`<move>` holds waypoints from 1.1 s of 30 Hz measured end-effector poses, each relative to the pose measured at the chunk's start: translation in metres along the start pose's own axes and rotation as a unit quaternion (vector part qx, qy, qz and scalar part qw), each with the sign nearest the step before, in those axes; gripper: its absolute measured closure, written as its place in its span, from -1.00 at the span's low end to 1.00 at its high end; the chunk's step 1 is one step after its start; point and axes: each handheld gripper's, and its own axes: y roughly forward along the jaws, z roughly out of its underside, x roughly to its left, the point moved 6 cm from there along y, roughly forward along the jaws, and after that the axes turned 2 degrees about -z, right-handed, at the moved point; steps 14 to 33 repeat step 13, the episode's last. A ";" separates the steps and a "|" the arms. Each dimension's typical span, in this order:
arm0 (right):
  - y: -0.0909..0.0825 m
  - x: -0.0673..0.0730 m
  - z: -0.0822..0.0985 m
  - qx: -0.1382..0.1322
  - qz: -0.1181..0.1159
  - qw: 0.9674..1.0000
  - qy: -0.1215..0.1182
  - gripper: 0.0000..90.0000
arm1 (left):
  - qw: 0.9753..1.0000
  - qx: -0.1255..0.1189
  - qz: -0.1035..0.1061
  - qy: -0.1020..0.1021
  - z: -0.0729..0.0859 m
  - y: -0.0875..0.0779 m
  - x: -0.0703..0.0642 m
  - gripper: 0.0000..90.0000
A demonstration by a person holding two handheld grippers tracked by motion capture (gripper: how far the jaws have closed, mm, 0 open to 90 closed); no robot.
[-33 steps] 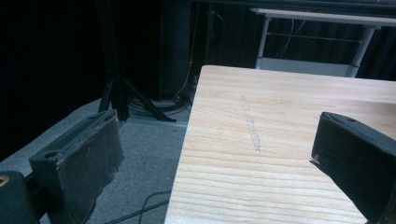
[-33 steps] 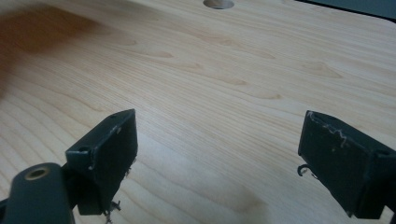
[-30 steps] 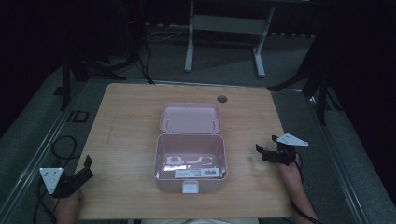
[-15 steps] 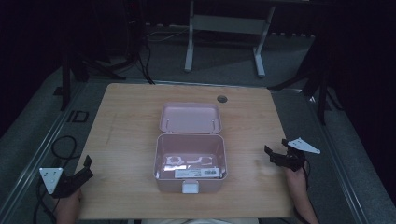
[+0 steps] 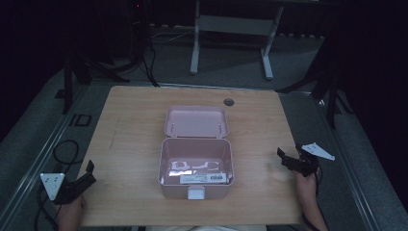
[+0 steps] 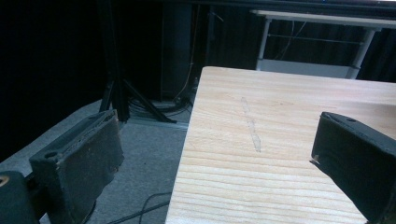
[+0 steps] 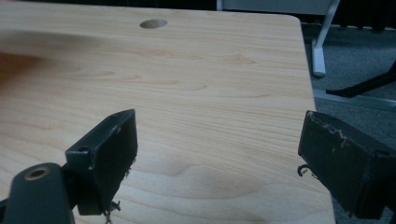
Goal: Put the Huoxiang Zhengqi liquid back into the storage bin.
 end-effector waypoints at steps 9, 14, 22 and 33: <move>0.002 -0.002 0.000 0.012 -0.004 1.000 0.007 -0.74 | 1.000 0.000 0.000 -0.002 0.000 0.000 0.001 -0.95; 0.004 -0.001 0.003 0.023 0.000 1.000 -0.007 -0.74 | 1.000 -0.001 0.000 -0.002 0.000 0.000 0.000 -0.95; 0.004 -0.001 0.003 0.023 0.000 1.000 -0.007 -0.74 | 1.000 -0.001 0.000 -0.002 0.000 0.000 0.000 -0.95; 0.004 -0.001 0.003 0.023 0.000 1.000 -0.007 -0.74 | 1.000 -0.001 0.000 -0.002 0.000 0.000 0.000 -0.95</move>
